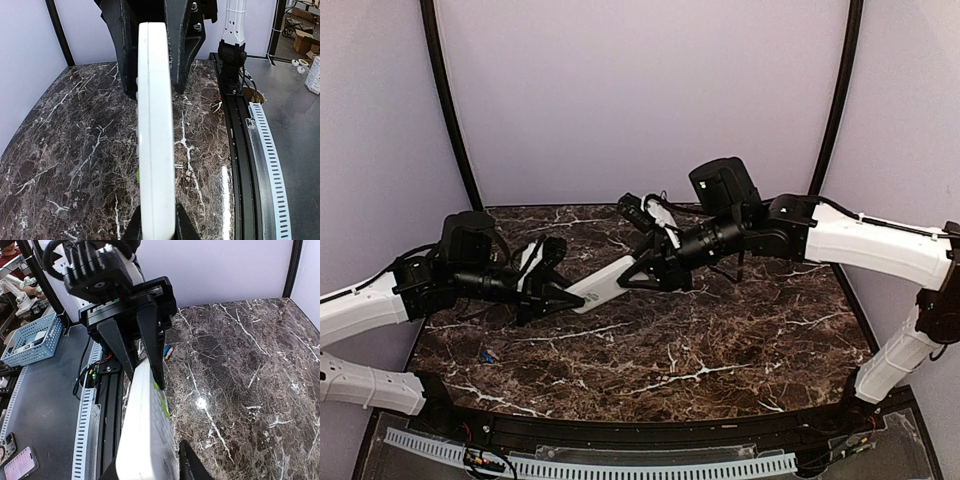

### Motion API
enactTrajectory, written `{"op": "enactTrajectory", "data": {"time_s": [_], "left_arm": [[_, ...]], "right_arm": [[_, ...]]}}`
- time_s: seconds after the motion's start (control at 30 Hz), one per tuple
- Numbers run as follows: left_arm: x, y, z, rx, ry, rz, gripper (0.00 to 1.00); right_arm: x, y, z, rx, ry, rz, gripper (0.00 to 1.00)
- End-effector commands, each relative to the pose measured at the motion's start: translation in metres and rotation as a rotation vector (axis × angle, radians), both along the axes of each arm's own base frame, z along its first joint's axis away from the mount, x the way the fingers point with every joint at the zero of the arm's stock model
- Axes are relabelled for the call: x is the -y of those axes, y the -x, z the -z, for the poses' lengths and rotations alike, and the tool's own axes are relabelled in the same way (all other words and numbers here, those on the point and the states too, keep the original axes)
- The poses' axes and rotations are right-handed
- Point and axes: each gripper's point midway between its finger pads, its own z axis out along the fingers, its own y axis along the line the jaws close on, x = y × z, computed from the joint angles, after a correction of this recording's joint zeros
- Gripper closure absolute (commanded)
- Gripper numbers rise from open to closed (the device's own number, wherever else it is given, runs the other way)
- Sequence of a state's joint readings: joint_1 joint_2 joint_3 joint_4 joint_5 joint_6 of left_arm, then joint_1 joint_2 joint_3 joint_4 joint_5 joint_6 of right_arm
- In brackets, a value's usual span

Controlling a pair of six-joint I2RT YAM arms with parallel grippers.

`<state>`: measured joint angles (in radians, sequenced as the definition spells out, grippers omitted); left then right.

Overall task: Load the batteries into the remote control
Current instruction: Pass from the left arm to the right, then pass from the right arm to the left

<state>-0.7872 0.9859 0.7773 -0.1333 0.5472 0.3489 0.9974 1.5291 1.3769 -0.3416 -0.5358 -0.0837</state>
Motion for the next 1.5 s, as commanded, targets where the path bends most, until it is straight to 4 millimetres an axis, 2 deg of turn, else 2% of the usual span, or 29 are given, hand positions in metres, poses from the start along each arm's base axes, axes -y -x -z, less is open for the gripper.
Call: {"op": "enactTrajectory", "data": {"time_s": [0.0, 0.1, 0.23, 0.27, 0.3, 0.33, 0.37, 0.43, 0.63, 0.77, 0.87, 0.93, 0.97, 1.03, 1.17, 1.47], "left_arm": [[0.003, 0.008, -0.009, -0.008, 0.019, 0.045, 1.0], [0.002, 0.009, -0.009, -0.007, 0.021, 0.048, 1.0], [0.001, 0.005, -0.01, 0.015, 0.026, 0.025, 0.98], [0.001, 0.003, -0.011, 0.024, 0.03, 0.015, 0.91], [-0.001, -0.001, -0.009, 0.033, 0.023, -0.01, 0.67], [-0.001, -0.004, -0.01, 0.047, 0.024, -0.023, 0.56], [-0.003, -0.007, -0.007, 0.056, 0.015, -0.044, 0.41], [-0.005, -0.013, -0.005, 0.083, 0.003, -0.072, 0.29], [-0.013, -0.028, -0.01, 0.203, 0.028, -0.172, 0.25], [-0.012, -0.021, -0.003, 0.284, 0.017, -0.143, 0.19], [-0.011, -0.022, 0.006, 0.302, -0.017, -0.146, 0.11], [-0.01, -0.027, 0.01, 0.315, -0.037, -0.159, 0.03], [-0.009, -0.029, 0.01, 0.323, -0.038, -0.168, 0.02], [-0.011, -0.039, 0.01, 0.336, -0.049, -0.218, 0.01], [-0.013, -0.046, 0.014, 0.359, -0.061, -0.249, 0.01], [-0.016, -0.049, 0.027, 0.369, -0.1, -0.257, 0.04]], "right_arm": [[-0.01, 0.002, 0.003, -0.011, 0.007, -0.033, 0.77], [-0.01, 0.005, 0.006, -0.029, 0.016, -0.05, 0.88], [-0.01, 0.007, 0.002, -0.041, 0.002, -0.05, 0.97], [-0.01, 0.006, 0.002, -0.045, 0.003, -0.038, 1.0], [-0.011, 0.003, 0.003, -0.051, 0.007, -0.02, 1.0], [-0.011, -0.001, 0.005, -0.062, 0.013, 0.002, 1.0], [-0.011, -0.003, 0.007, -0.078, 0.017, 0.02, 1.0], [-0.012, -0.007, 0.01, -0.138, 0.021, 0.054, 1.0], [-0.02, -0.022, 0.007, -0.387, -0.01, 0.204, 1.0], [-0.024, -0.032, 0.004, -0.532, -0.064, 0.27, 1.0], [-0.027, -0.037, 0.012, -0.607, -0.057, 0.303, 1.0], [-0.031, -0.034, 0.014, -0.635, -0.051, 0.284, 1.0], [-0.032, -0.033, 0.016, -0.649, -0.046, 0.274, 1.0], [-0.034, -0.031, 0.018, -0.667, -0.04, 0.259, 1.0], [-0.035, -0.028, 0.018, -0.682, -0.046, 0.237, 1.0], [-0.036, -0.031, 0.019, -0.722, -0.067, 0.246, 1.0]]}}
